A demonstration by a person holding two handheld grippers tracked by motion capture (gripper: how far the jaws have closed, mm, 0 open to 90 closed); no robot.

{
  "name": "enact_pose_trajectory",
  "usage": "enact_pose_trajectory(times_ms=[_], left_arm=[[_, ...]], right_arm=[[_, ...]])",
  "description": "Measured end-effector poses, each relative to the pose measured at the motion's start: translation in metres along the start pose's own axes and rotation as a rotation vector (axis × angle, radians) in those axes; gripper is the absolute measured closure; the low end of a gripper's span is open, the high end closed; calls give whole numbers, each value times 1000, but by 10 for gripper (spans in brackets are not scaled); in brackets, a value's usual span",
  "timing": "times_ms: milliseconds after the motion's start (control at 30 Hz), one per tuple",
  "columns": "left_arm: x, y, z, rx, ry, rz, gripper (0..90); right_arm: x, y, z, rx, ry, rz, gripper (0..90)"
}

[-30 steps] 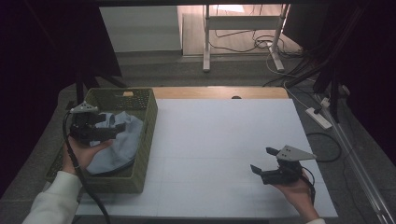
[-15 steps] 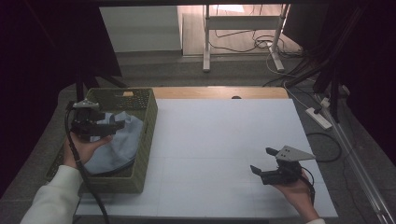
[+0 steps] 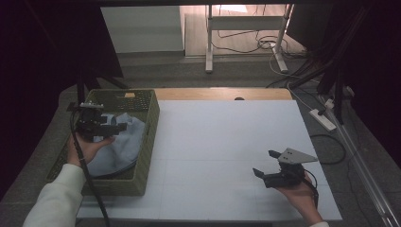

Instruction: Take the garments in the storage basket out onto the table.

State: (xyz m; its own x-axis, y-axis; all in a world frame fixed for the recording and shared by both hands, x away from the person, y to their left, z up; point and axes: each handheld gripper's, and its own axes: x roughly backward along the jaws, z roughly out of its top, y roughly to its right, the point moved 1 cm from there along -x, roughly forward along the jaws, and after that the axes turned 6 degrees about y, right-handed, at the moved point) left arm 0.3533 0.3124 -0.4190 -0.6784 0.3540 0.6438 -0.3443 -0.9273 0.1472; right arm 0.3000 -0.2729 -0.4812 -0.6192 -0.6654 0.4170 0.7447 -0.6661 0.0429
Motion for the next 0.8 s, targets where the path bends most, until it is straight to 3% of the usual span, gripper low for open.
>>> enact_pose_trajectory(times_ms=[800], left_arm=[[-17, -22, -13, 68, -61, 25, 96]], right_arm=[[-2, -1, -1, 7, -13, 2, 101]])
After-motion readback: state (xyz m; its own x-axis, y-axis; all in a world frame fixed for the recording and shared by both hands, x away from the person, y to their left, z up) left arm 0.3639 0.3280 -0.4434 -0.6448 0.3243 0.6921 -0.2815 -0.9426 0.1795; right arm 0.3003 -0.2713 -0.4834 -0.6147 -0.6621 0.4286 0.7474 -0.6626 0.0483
